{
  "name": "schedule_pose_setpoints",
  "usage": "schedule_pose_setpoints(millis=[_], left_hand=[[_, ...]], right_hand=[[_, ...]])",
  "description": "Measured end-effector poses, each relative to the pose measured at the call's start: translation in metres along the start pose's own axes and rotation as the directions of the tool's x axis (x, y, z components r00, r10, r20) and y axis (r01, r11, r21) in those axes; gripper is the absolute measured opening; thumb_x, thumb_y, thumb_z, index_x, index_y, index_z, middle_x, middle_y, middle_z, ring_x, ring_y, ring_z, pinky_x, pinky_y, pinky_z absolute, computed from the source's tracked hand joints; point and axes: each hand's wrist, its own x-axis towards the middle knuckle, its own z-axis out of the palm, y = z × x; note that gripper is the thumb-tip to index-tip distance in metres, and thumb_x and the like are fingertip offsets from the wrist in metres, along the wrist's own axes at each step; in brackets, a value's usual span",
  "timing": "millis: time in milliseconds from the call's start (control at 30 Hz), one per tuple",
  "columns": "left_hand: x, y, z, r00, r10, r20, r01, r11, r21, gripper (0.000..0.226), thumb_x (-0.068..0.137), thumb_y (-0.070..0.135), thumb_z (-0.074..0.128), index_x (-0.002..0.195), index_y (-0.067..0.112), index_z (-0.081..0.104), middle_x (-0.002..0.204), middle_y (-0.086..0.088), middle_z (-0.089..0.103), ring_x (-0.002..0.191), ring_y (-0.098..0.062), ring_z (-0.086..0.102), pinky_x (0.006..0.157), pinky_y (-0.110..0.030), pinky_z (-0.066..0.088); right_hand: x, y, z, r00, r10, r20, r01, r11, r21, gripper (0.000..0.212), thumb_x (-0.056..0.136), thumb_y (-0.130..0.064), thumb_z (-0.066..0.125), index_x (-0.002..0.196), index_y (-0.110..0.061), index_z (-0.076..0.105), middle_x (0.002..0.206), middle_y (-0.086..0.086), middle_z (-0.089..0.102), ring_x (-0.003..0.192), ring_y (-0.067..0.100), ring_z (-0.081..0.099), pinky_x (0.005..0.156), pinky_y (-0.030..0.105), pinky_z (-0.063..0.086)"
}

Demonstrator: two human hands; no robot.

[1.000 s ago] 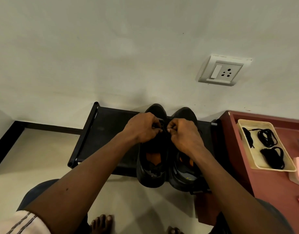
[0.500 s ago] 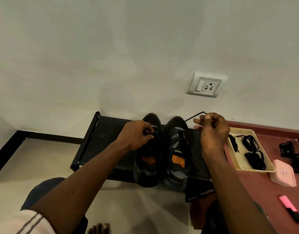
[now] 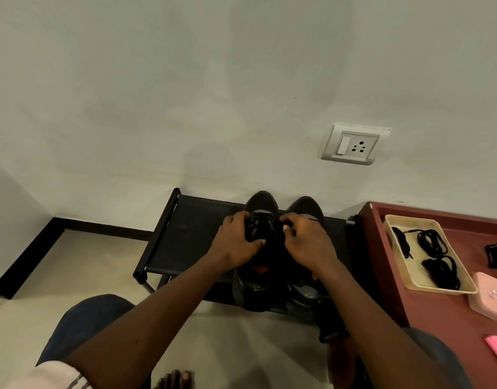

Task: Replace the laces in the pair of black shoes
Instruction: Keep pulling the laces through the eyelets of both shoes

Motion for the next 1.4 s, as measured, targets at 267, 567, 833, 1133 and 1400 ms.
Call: schedule_pose_setpoints(millis=[267, 567, 833, 1133, 1400], left_hand=[[-0.013, -0.006, 0.021, 0.996, -0.086, 0.008, 0.087, 0.985, -0.149, 0.074, 0.093, 0.025, 0.07, 0.155, 0.022, 0.029, 0.152, -0.011, 0.041, 0.131, -0.032, 0.053, 0.107, -0.052, 0.051], [-0.015, -0.007, 0.026, 0.986, -0.164, 0.001, 0.161, 0.965, -0.207, 0.075, 0.095, 0.016, 0.065, 0.158, 0.021, 0.025, 0.154, -0.014, 0.037, 0.132, -0.035, 0.052, 0.109, -0.052, 0.049], [-0.017, -0.003, 0.024, 0.986, -0.167, -0.01, 0.159, 0.952, -0.26, 0.063, 0.095, 0.012, 0.064, 0.151, 0.022, 0.035, 0.147, -0.013, 0.047, 0.125, -0.031, 0.057, 0.104, -0.053, 0.053], [-0.014, -0.004, 0.026, 0.979, -0.199, 0.03, 0.201, 0.95, -0.24, 0.071, 0.095, 0.013, 0.064, 0.156, 0.022, 0.029, 0.147, -0.014, 0.047, 0.127, -0.033, 0.056, 0.106, -0.053, 0.051], [-0.005, 0.004, 0.021, 0.994, -0.102, 0.03, 0.101, 0.994, 0.039, 0.075, 0.095, 0.026, 0.065, 0.157, 0.019, 0.025, 0.153, -0.017, 0.041, 0.131, -0.036, 0.053, 0.109, -0.054, 0.048]], right_hand=[[0.008, -0.006, 0.009, 1.0, -0.01, -0.029, 0.005, 0.986, -0.167, 0.016, 0.099, -0.028, 0.06, 0.105, -0.028, 0.074, 0.1, -0.001, 0.071, 0.093, 0.024, 0.068, 0.083, 0.041, 0.057], [0.003, 0.005, -0.014, 0.914, 0.202, -0.352, -0.084, 0.943, 0.321, 0.015, 0.1, -0.028, 0.06, 0.088, -0.028, 0.069, 0.081, -0.01, 0.069, 0.077, 0.013, 0.065, 0.072, 0.031, 0.051], [-0.005, 0.022, -0.056, 0.687, 0.515, -0.514, 0.227, 0.519, 0.824, 0.013, 0.106, -0.018, 0.057, 0.098, -0.021, 0.067, 0.09, 0.001, 0.07, 0.083, 0.014, 0.068, 0.071, 0.027, 0.057], [-0.005, 0.027, -0.052, 0.909, 0.415, -0.027, 0.064, -0.075, 0.995, 0.02, 0.105, -0.027, 0.05, 0.087, -0.019, 0.055, 0.069, -0.004, 0.054, 0.05, 0.011, 0.049, 0.052, 0.025, 0.04], [0.002, 0.006, -0.002, 0.993, 0.093, -0.075, -0.09, 0.995, 0.043, 0.019, 0.097, -0.039, 0.061, 0.112, -0.034, 0.071, 0.1, -0.01, 0.074, 0.077, 0.008, 0.061, 0.078, 0.032, 0.051]])
